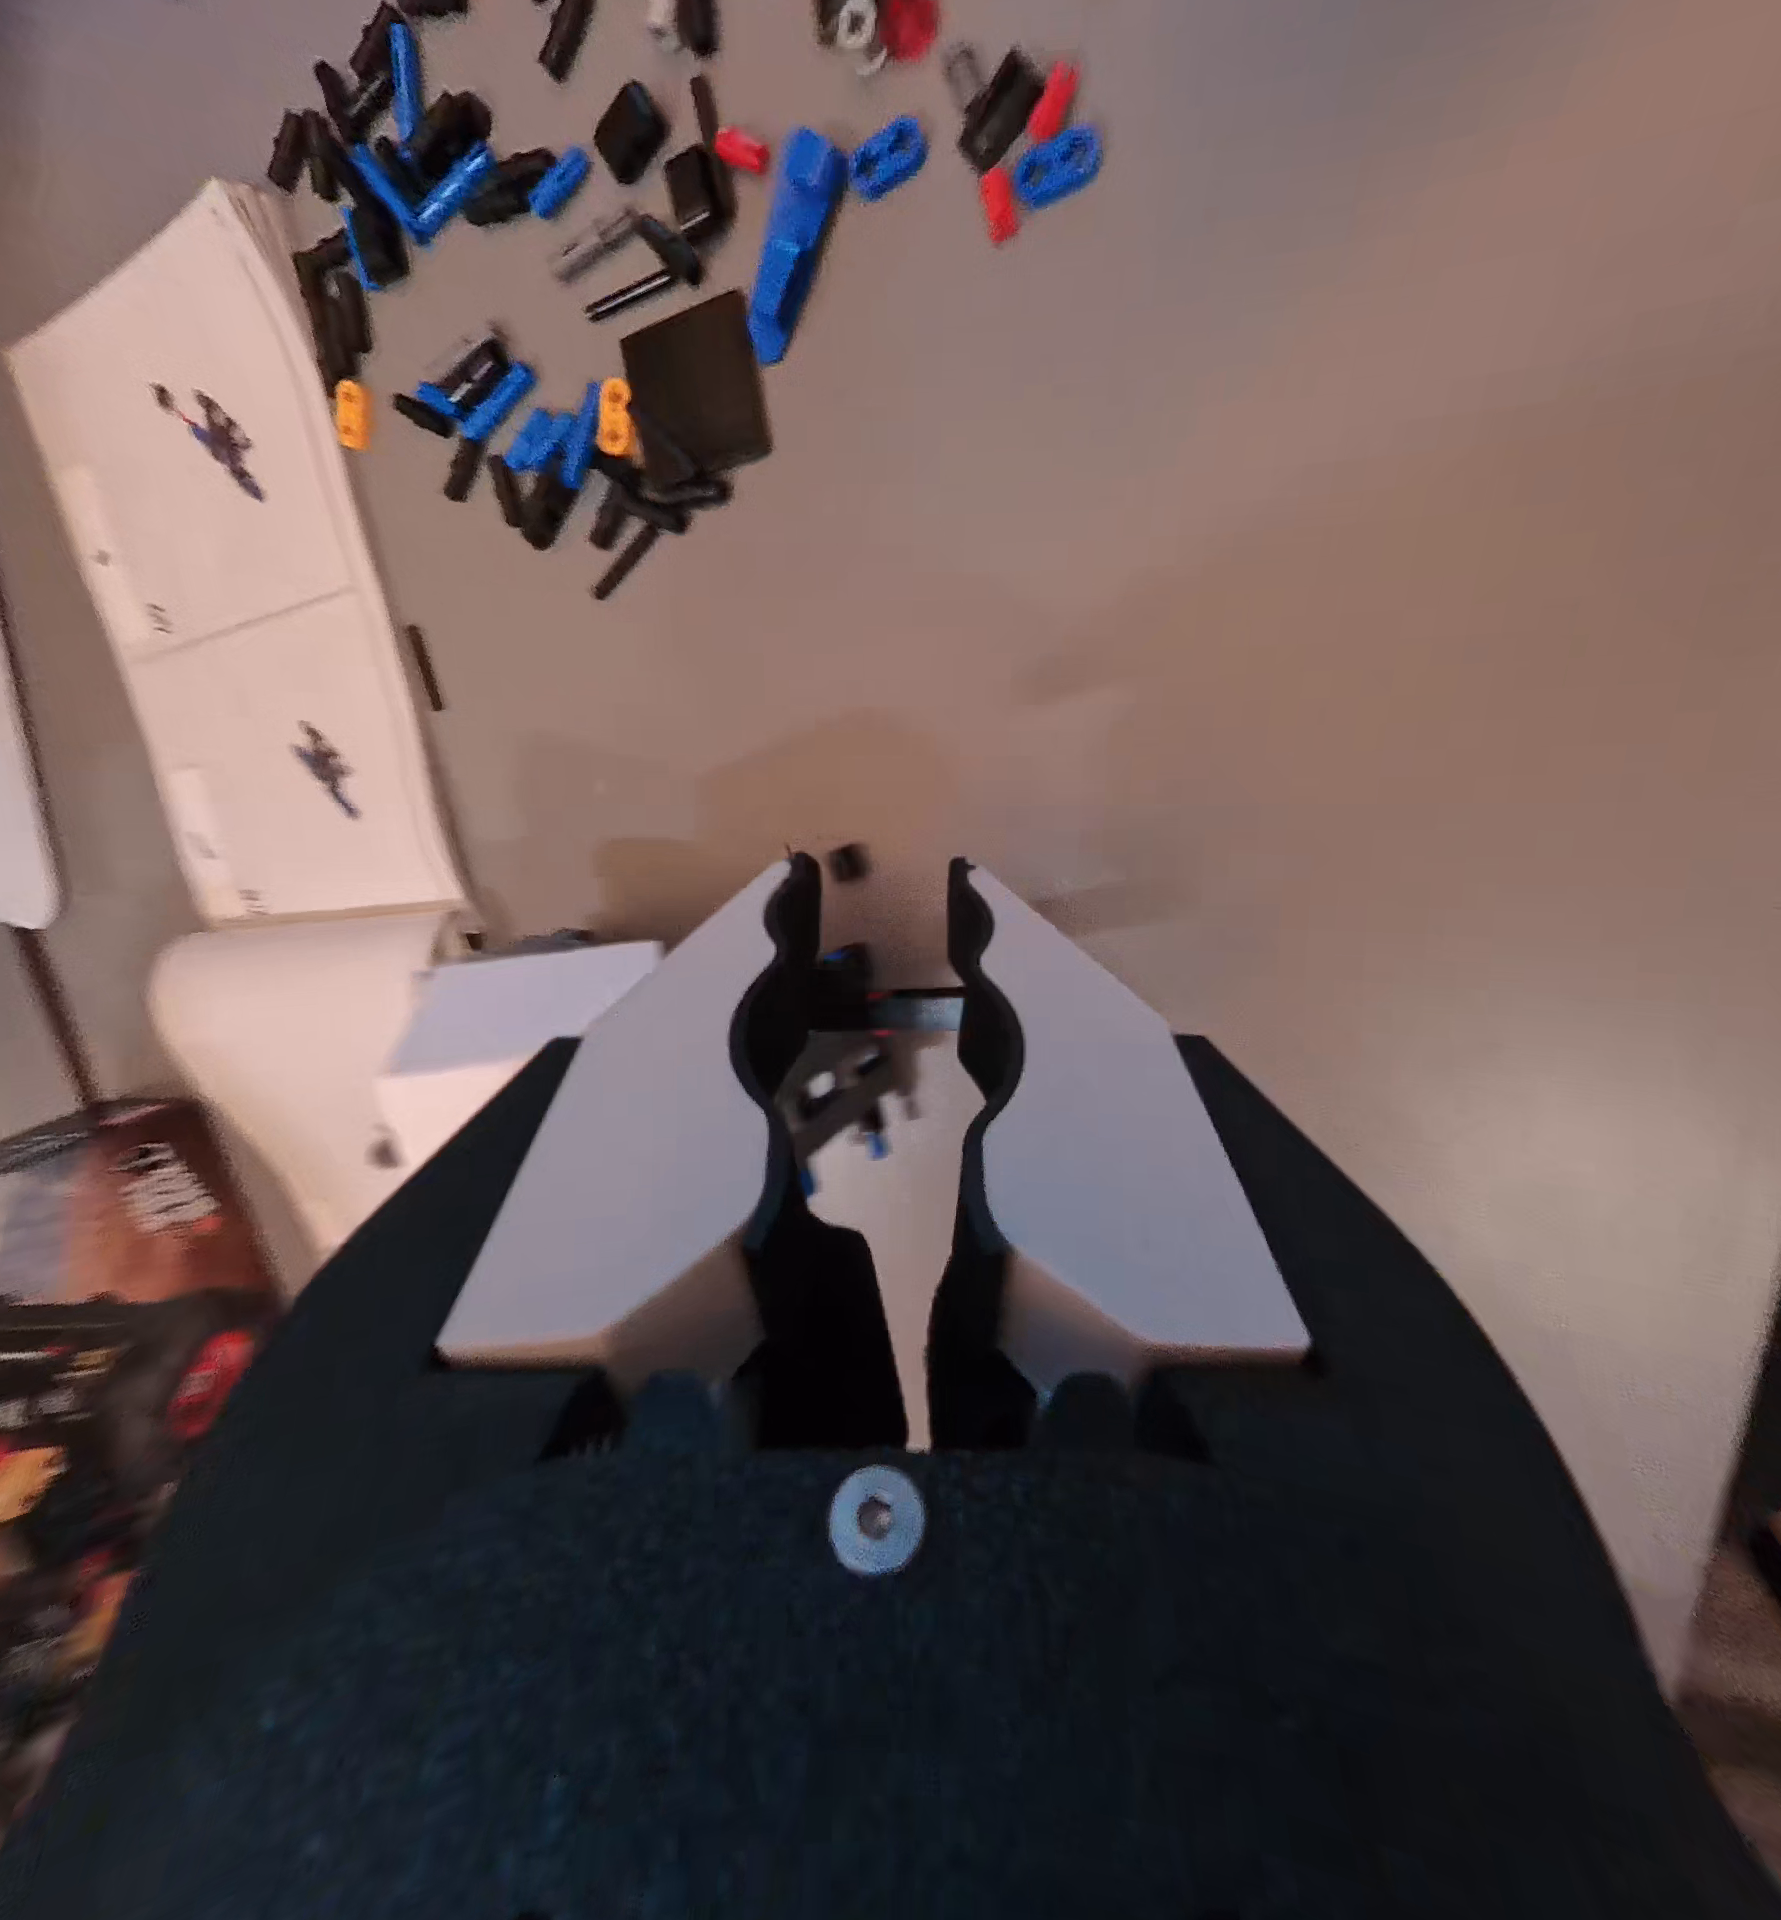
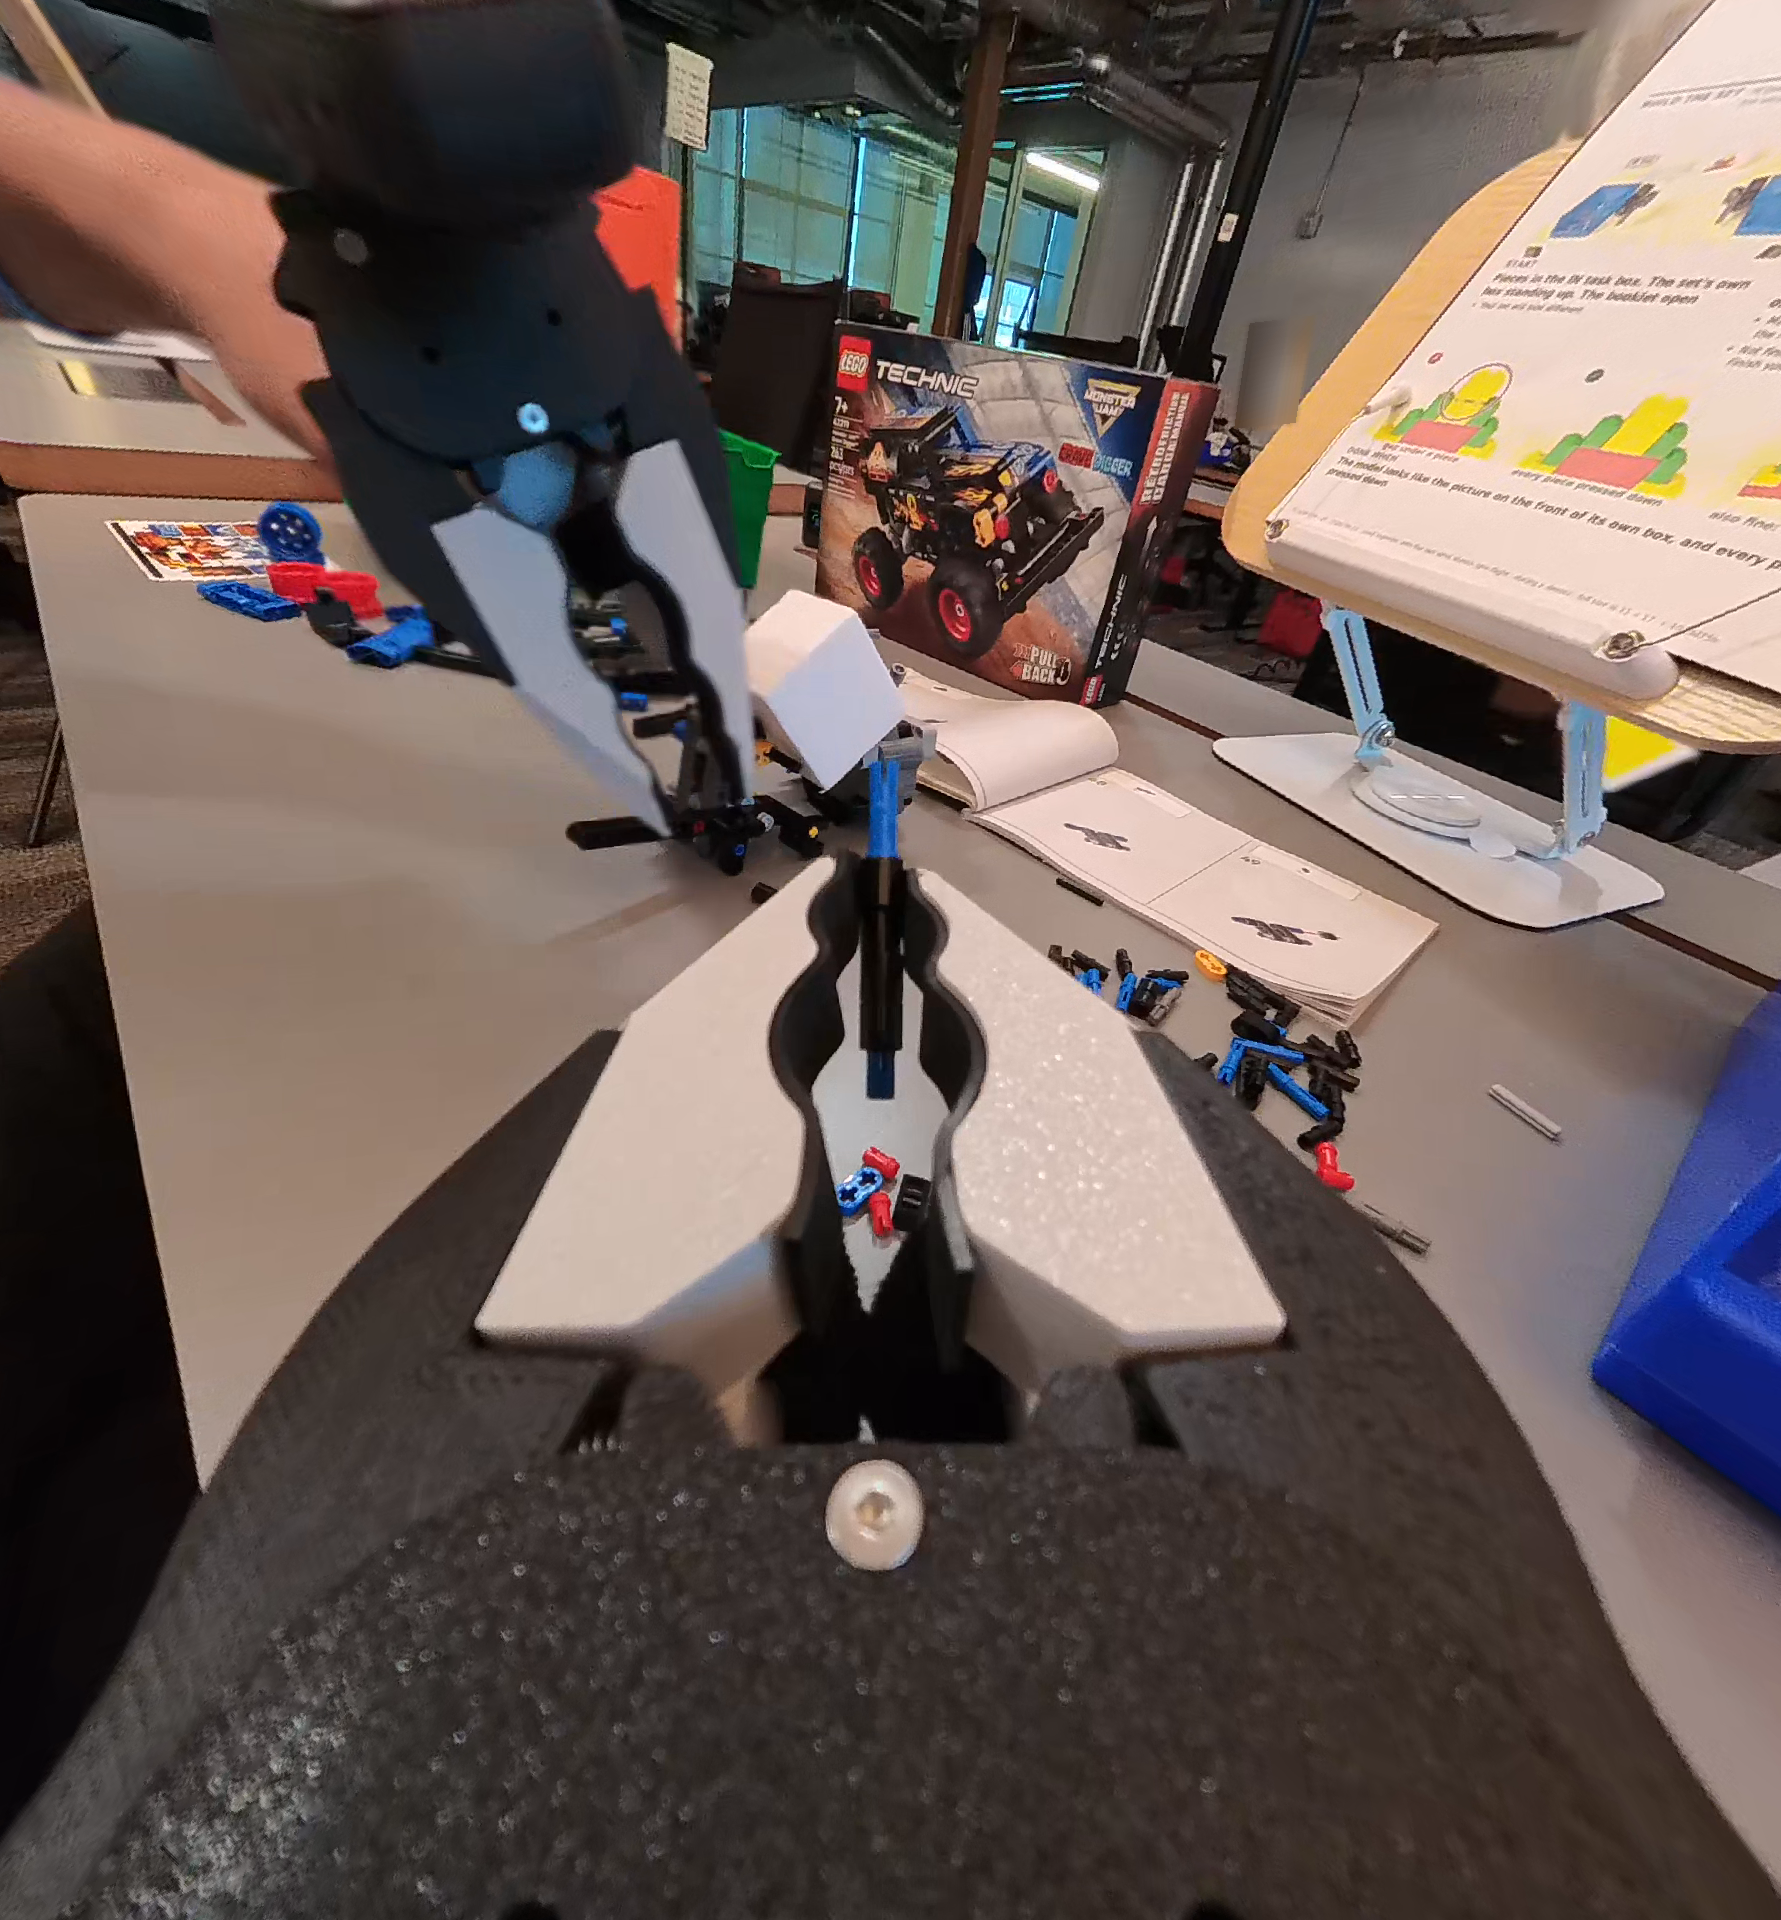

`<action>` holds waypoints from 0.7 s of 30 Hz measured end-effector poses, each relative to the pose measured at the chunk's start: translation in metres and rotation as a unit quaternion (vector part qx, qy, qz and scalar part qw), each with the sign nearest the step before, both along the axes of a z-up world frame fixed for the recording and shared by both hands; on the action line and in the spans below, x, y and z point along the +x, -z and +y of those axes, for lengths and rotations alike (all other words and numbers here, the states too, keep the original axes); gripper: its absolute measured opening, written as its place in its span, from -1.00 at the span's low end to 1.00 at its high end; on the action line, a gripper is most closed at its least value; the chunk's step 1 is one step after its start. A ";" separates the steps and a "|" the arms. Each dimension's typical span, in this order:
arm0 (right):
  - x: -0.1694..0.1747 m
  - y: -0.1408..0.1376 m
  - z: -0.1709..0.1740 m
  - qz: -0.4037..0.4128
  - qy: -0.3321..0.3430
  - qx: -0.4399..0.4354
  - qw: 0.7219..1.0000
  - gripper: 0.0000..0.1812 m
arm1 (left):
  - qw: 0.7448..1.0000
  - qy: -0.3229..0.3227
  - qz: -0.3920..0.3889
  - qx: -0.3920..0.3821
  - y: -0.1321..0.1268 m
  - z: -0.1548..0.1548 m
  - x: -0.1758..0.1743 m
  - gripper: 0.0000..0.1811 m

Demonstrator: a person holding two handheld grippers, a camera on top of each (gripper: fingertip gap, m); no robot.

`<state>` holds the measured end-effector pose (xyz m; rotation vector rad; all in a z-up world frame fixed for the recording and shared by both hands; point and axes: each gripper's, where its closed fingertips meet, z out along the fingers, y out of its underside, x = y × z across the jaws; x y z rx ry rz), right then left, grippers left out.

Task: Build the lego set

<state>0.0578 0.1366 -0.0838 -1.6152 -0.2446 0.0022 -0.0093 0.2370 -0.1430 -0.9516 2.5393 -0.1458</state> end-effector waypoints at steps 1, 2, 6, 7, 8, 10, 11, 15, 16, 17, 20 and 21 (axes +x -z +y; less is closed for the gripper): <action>0.000 0.000 0.000 -0.001 0.001 0.000 1.000 -0.93 | 0.999 0.014 0.022 0.028 0.002 0.004 0.002 -0.76; 0.000 0.000 0.000 0.000 0.001 0.001 1.000 -0.93 | 0.997 0.023 0.051 0.055 0.006 0.009 0.003 -0.76; 0.002 -0.002 -0.002 0.006 0.002 0.005 1.000 -0.93 | 0.980 0.054 0.135 0.135 0.024 0.022 0.007 -0.75; 0.002 -0.003 -0.002 0.007 0.002 0.007 1.000 -0.93 | 0.977 0.063 0.143 0.145 0.026 0.024 0.010 -0.75; 0.002 -0.003 -0.002 0.009 0.001 0.007 1.000 -0.93 | 0.974 0.074 0.157 0.149 0.028 0.023 0.010 -0.75; 0.003 -0.003 -0.002 0.012 0.000 0.007 1.000 -0.93 | 0.968 0.091 0.182 0.146 0.031 0.020 0.008 -0.75; 0.002 -0.003 -0.003 0.012 -0.001 0.008 1.000 -0.93 | 0.966 0.099 0.190 0.145 0.031 0.019 0.008 -0.75; 0.002 -0.004 -0.004 0.014 -0.005 0.010 1.000 -0.93 | 0.959 0.108 0.207 0.162 0.033 0.019 0.011 -0.75; 0.001 -0.004 -0.004 0.014 -0.006 0.011 1.000 -0.93 | 0.957 0.108 0.209 0.171 0.034 0.020 0.012 -0.75; 0.001 -0.005 -0.004 0.014 -0.007 0.012 1.000 -0.93 | 0.954 0.111 0.210 0.182 0.034 0.021 0.014 -0.76; 0.001 -0.006 -0.005 0.017 -0.008 0.015 1.000 -0.93 | 0.947 0.122 0.220 0.201 0.037 0.023 0.013 -0.80; 0.001 -0.006 -0.006 0.018 -0.009 0.017 1.000 -0.93 | 0.945 0.123 0.226 0.203 0.038 0.023 0.012 -0.80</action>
